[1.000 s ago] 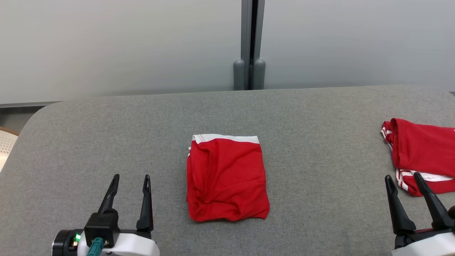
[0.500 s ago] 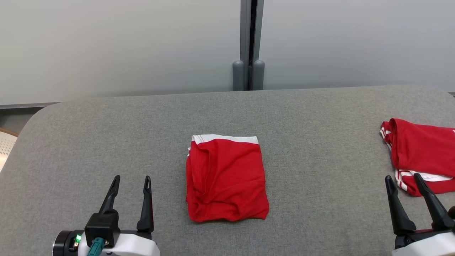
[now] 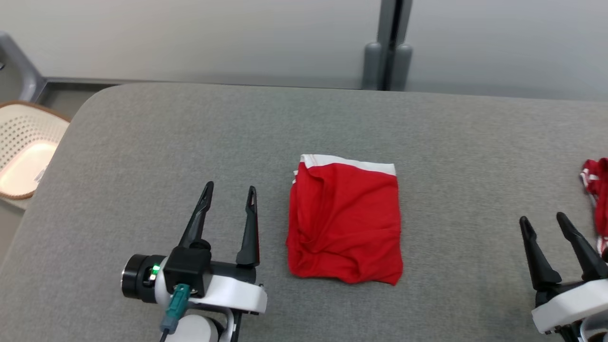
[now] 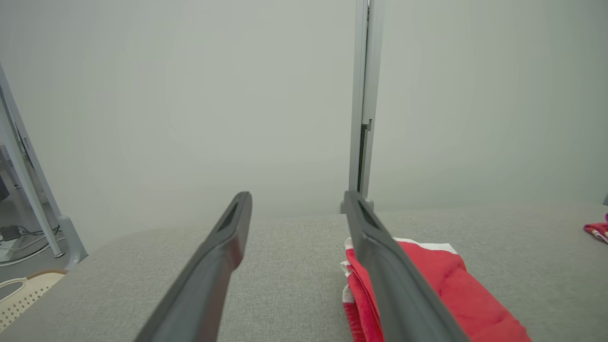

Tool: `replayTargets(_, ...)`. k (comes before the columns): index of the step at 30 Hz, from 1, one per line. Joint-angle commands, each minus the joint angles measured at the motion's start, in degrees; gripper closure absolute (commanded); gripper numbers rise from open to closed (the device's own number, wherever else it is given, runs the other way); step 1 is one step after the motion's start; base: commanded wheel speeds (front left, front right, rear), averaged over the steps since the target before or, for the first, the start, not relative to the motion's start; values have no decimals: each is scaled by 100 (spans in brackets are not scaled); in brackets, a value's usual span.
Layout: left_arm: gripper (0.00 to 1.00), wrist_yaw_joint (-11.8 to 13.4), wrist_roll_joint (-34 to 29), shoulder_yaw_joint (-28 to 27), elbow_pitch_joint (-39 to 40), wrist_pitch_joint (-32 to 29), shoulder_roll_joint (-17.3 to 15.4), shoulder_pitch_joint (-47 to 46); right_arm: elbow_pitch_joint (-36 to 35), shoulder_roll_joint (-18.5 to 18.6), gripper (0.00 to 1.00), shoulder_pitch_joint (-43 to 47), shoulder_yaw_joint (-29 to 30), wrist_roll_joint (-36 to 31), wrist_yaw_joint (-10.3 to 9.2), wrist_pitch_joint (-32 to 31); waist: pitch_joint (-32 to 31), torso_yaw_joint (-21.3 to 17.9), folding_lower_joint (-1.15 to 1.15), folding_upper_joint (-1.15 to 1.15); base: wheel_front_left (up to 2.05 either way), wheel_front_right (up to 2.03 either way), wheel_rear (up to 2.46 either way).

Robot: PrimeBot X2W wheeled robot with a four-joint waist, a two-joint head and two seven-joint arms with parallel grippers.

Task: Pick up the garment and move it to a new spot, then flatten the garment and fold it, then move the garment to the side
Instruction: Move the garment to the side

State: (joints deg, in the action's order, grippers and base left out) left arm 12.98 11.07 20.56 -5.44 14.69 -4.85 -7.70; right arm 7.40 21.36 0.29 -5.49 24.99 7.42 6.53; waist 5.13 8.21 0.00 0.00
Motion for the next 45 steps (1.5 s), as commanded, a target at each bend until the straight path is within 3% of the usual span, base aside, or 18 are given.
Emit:
replayTargets(1,0,34,-31,75,-2,35,35,-154,175,79,0,-222,-189,102,12,-15,437,534,0,0,0,0,0)
replayTargets(10,0,278,4,539,293,52,183,-547,1096,152,0,-1237,-1509,740,6,-38,1009,1203,0,0,0,0,0)
replayTargets(17,0,553,120,798,496,54,187,-672,1643,75,0,-1518,-2366,1319,9,-529,1186,1252,0,0,0,0,0)
replayTargets(18,0,585,112,820,501,53,185,-692,1664,63,4,-1531,-2485,1390,20,-587,1196,1240,0,0,0,0,0)
replayTargets(19,0,602,101,827,506,53,184,-701,1678,61,54,-1534,-2604,1435,20,-649,1200,1218,0,0,0,0,0)
replayTargets(20,0,622,81,829,505,54,184,-707,1677,72,65,-1530,-2718,1464,21,-701,1208,1180,0,0,0,0,0)
replayTargets(21,0,620,43,834,483,54,185,-716,1648,81,100,-1546,-2836,1514,21,-727,1202,1133,0,0,0,0,0)
replayTargets(27,0,563,-157,748,359,54,184,-806,1421,305,100,-1899,-3274,1565,12,-408,1189,616,0,0,0,0,0)
replayTargets(31,0,526,-363,709,256,53,169,-965,1308,552,100,-2178,-3515,1629,1,13,1253,-94,0,0,0,0,0)
replayTargets(34,0,540,-382,673,252,54,164,-985,1287,579,100,-2227,-3628,1648,1,67,1264,-299,0,0,0,0,0)
replayTargets(35,0,493,-450,716,204,53,162,-1080,1312,751,100,-2328,-3726,1685,0,246,1312,-660,0,0,0,0,0)
replayTargets(38,0,455,-582,808,147,54,158,-1266,1411,1035,100,-2415,-3826,1758,1,505,1387,-1142,0,0,0,0,0)
replayTargets(45,0,349,-690,956,-140,17,152,-1677,1736,1687,100,-2873,-3942,1939,1,823,1590,-1960,0,0,0,0,0)
